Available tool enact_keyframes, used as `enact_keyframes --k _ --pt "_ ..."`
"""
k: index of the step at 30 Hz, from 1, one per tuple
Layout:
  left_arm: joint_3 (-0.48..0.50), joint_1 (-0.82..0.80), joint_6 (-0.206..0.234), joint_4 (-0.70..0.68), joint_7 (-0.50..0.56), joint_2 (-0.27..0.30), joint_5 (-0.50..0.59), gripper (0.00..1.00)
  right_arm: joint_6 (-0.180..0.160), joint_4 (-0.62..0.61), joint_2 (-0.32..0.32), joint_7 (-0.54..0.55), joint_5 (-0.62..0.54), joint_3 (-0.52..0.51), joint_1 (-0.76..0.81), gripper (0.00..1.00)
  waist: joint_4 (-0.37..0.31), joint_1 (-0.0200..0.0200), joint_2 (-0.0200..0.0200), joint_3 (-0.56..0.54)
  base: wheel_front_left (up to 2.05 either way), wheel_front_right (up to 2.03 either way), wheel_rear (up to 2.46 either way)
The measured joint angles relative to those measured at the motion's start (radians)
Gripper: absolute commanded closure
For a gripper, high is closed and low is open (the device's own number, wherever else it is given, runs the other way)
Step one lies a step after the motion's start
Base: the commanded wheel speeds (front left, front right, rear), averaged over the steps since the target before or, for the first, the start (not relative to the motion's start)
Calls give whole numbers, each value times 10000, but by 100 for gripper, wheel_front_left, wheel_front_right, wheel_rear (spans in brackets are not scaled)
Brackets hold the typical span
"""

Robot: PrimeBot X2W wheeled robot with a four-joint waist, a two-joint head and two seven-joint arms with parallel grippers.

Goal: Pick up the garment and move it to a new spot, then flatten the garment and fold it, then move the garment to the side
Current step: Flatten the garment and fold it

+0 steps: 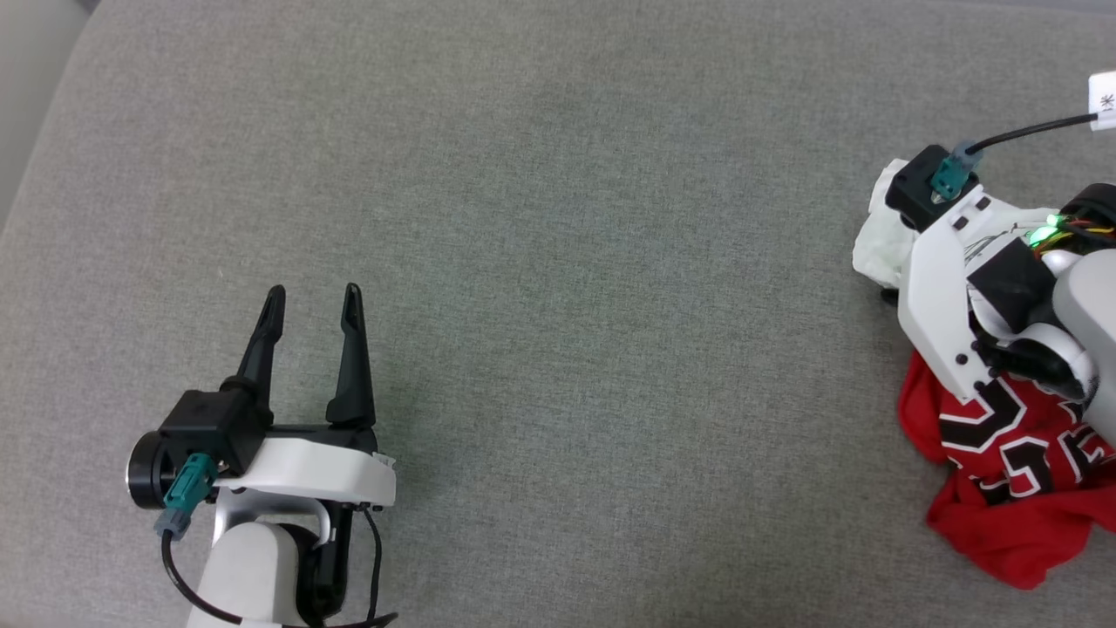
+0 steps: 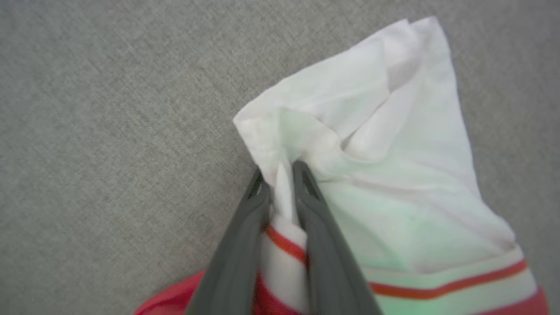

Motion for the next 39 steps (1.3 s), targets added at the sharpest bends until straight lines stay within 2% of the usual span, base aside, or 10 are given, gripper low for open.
enact_keyframes --k 4,11,21,27,28,30,36,37,38,39 --pt "71 92 -15 27 0 2 44 0 2 -113 -23 -1106 146 244 -267 100 -130 0 -1 -328 0 0 0" --pt "136 380 -13 -35 0 2 121 0 2 -1227 161 -2495 330 631 -1167 100 -330 0 0 -897 0 0 0" --pt "94 543 75 -153 0 0 84 0 2 -1879 2194 -3609 405 2038 -1386 100 -245 0 0 -933 0 0 0" --pt "25 559 150 -188 0 0 -27 0 2 -1707 3009 -3185 324 2658 -496 100 -78 0 0 -774 0 0 0" --pt "25 559 150 -188 0 0 -27 0 2 -1707 3009 -3185 324 2658 -496 100 -78 0 0 -774 0 0 0" --pt "-38 553 188 -167 0 0 -81 0 0 -1862 3047 -2002 -173 2660 668 100 7 0 0 -713 0 0 0" --pt "-67 537 244 -98 0 2 -113 0 0 -2171 2855 -1452 -598 2650 1472 100 19 0 0 -735 0 0 0" --pt "-35 540 247 -86 0 0 -104 0 0 -2178 2834 -1580 -598 2663 1480 73 -10 0 0 -764 0 0 0" --pt "-15 545 247 -81 0 0 -75 0 0 -2176 2809 -1802 -583 2675 1469 0 -50 0 0 -803 0 0 0" --pt "12 549 245 -58 0 0 -48 0 0 -2165 2796 -2071 -575 2685 1439 0 -89 0 0 -849 0 0 0"
